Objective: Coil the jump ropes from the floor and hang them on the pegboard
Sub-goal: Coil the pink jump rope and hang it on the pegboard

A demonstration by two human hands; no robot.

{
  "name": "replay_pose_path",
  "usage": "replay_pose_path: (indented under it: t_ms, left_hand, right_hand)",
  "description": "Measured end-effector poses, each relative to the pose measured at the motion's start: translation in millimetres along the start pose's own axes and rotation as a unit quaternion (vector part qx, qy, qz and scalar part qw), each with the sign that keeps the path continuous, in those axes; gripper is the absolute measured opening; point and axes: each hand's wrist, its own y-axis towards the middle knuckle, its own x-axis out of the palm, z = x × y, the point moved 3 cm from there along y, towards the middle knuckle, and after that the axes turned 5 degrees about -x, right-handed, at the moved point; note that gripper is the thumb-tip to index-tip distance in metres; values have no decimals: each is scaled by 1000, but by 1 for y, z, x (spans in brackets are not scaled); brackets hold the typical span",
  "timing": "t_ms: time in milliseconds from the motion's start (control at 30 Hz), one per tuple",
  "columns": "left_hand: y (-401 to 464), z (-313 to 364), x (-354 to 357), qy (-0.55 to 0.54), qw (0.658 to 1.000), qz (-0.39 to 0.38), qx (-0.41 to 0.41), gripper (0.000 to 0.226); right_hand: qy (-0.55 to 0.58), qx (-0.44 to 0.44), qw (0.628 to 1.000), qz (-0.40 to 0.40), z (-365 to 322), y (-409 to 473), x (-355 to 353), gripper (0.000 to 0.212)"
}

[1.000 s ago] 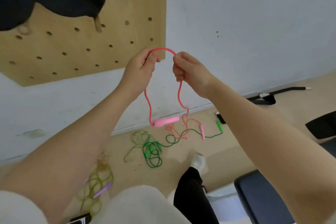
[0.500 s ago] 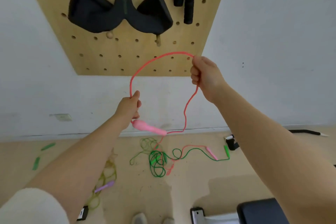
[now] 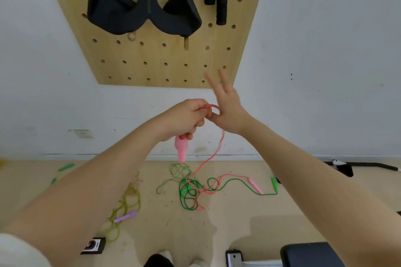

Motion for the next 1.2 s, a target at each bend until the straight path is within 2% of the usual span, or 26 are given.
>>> replay_pose_path:
  t_ms: [67,100,167,267,333,400,433,533,567,633,700,800,867,967,1067,1133,1200]
  left_hand:
    - [-6,2,0,-28,1000,2,8,22]
    - [-9,2,-2,-37,999,0,12,24]
    - [-14,0,-3,-27,999,-17,14,22]
    - [-16,-4,6,74,996,-34,-17,17]
    - [-14,-5,12,159,986,-37,-42,25]
    - [-13,-5,14,180,983,-11,-41,35]
    - [-14,-4,15,154,988,-4,-33,36]
    - [-15,1,22,121,993,-7,-4,25]
    - [-15,4,25,110,994,-7,9,29]
    - [-13,8,27,2,1000,-11,18,34]
    - [-11,10,28,-141,989,-39,23,33]
    - [-9,14,31,-231,972,-39,25,12]
    - [-11,16,36,-253,966,-47,5,19]
    - [-17,22,40,-276,952,-134,7,26]
    - [-30,36,43,-228,933,-277,40,25]
    - [-39,50,44,-202,915,-344,61,23]
    - [-40,60,42,-228,919,-313,72,27]
  right_hand:
    - [96,-40,994,-10,-7,-5,-3,22]
    - [163,-20,986,-5,-6,-8,-6,18]
    - [212,24,977,9,-3,-9,-12,22]
    - [207,29,978,10,-3,-11,-16,21]
    - [259,49,963,62,1,-13,-24,23]
    - [291,58,949,110,7,-15,-39,24]
    - [278,54,954,98,8,-15,-45,23]
    - [179,43,983,-18,7,-21,-49,14]
    - [156,41,986,-51,6,-23,-49,13]
    - [179,41,978,-96,5,-28,-48,14]
    - [244,55,963,-103,7,-31,-51,12]
    - [252,46,962,-97,10,-34,-55,31]
    - [258,27,963,-78,9,-34,-62,42]
    - [278,14,960,3,8,-31,-76,35]
    - [332,5,934,135,12,-31,-78,42]
    - [352,9,925,146,18,-31,-69,49]
    - [352,36,928,115,26,-28,-57,45]
